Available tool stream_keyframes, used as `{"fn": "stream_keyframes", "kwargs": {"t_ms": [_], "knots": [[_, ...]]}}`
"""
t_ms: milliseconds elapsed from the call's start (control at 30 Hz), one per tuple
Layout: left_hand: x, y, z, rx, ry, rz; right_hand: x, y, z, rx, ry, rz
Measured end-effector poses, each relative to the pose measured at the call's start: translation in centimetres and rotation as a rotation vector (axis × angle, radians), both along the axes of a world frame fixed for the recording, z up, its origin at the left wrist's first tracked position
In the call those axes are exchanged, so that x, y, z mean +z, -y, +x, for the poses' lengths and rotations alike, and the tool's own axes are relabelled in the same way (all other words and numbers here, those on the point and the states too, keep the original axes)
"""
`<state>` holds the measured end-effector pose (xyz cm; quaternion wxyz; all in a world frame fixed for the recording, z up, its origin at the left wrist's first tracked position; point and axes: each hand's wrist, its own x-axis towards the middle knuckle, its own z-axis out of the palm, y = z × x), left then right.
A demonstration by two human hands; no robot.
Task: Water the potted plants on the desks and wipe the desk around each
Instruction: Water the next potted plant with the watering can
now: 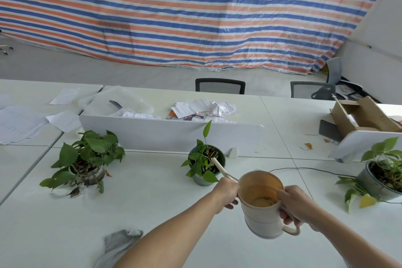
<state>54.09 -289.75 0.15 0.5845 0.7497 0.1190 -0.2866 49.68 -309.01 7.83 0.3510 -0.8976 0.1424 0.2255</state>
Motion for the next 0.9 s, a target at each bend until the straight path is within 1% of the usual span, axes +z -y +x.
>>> {"fn": "stream_keyframes", "kwargs": {"t_ms": [300,667,900], "knots": [[0.7,-0.1,1.1,0.038,0.015,0.028,-0.2,-0.5,1.3,-0.022,0.015,0.009],[1.3,2.0,1.3,-0.018,0.009,0.005,-0.1,1.9,1.0,-0.076,0.022,-0.009],[0.9,1.7,0.5,-0.032,0.007,-0.007,-0.2,1.8,0.3,-0.054,0.009,-0.015]]}}
